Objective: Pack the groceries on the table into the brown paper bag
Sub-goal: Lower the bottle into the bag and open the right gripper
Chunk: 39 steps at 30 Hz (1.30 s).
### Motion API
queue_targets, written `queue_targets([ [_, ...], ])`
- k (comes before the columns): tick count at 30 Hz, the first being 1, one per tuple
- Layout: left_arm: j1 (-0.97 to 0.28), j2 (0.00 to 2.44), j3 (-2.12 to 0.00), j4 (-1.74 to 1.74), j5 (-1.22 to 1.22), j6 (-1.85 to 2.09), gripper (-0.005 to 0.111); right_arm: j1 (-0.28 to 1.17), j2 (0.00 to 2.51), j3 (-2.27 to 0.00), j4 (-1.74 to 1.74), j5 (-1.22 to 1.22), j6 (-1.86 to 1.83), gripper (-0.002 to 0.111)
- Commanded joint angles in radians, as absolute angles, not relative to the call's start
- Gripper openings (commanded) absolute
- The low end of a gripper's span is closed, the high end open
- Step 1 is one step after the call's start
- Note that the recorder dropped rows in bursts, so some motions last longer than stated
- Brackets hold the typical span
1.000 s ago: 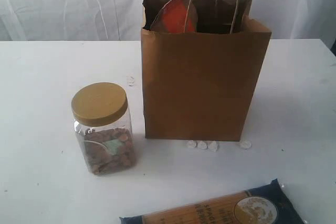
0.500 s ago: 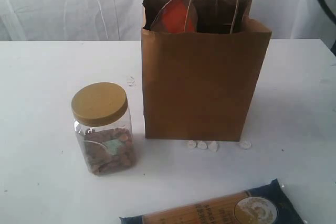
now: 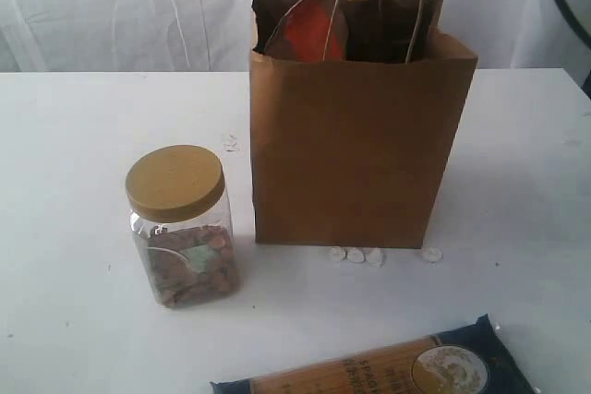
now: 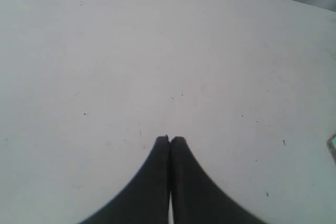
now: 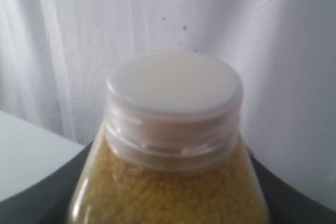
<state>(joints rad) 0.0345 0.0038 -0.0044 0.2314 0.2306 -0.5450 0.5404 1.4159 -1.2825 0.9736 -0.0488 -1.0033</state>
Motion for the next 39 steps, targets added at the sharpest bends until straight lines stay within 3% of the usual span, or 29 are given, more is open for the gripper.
queue_targets([
  [1, 0.038, 0.000, 0.000, 0.236, 0.230, -0.542, 0.000, 0.537, 1.406, -1.303, 0.965, -0.070, -1.032, 0.005],
  [5, 0.038, 0.000, 0.000, 0.236, 0.230, -0.542, 0.000, 0.537, 1.418, -1.299, 0.965, -0.118, -1.183, 0.005],
  [15, 0.038, 0.000, 0.000, 0.236, 0.230, -0.542, 0.000, 0.537, 1.453, -1.211, 0.968, -0.147, -1.183, 0.005],
  [26, 0.038, 0.000, 0.000, 0.236, 0.230, -0.542, 0.000, 0.537, 1.455, -1.162, 0.975, -0.341, -1.194, 0.005],
  [39, 0.038, 0.000, 0.000, 0.232, 0.230, -0.542, 0.000, 0.537, 1.455, -1.160, 1.290, -0.452, -1.418, 0.005],
])
